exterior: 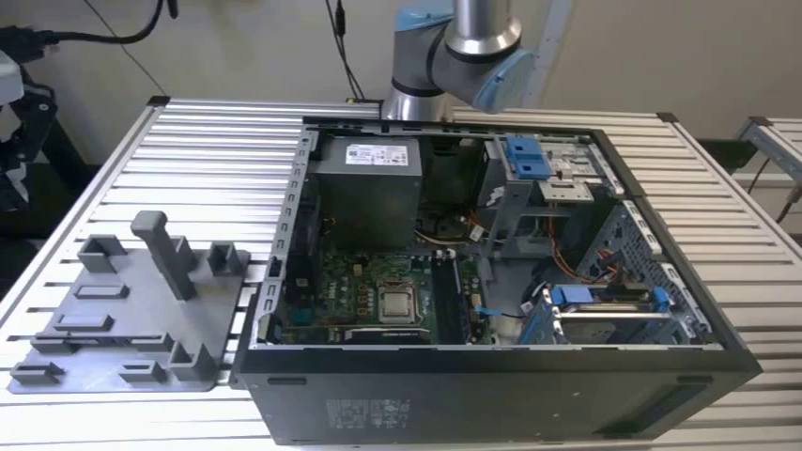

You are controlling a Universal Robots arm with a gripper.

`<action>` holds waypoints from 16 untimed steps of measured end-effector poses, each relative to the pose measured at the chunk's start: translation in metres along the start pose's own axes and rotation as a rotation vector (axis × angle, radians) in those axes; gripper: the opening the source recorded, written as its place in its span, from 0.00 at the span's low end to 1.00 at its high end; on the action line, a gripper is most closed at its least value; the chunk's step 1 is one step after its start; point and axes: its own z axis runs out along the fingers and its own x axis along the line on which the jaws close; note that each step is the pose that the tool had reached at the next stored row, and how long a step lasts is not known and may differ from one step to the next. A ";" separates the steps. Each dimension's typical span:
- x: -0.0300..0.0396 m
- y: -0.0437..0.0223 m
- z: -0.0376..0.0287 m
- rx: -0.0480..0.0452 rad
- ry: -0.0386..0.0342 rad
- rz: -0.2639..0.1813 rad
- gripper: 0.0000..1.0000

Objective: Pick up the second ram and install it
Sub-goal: 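Pick up the second ram and move it above second insertion slot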

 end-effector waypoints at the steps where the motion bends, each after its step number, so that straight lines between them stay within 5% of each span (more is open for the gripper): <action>1: 0.0000 0.0000 0.0000 0.0006 0.0006 -0.016 0.11; 16: 0.0000 0.0000 0.0000 0.0073 0.0083 -0.240 0.11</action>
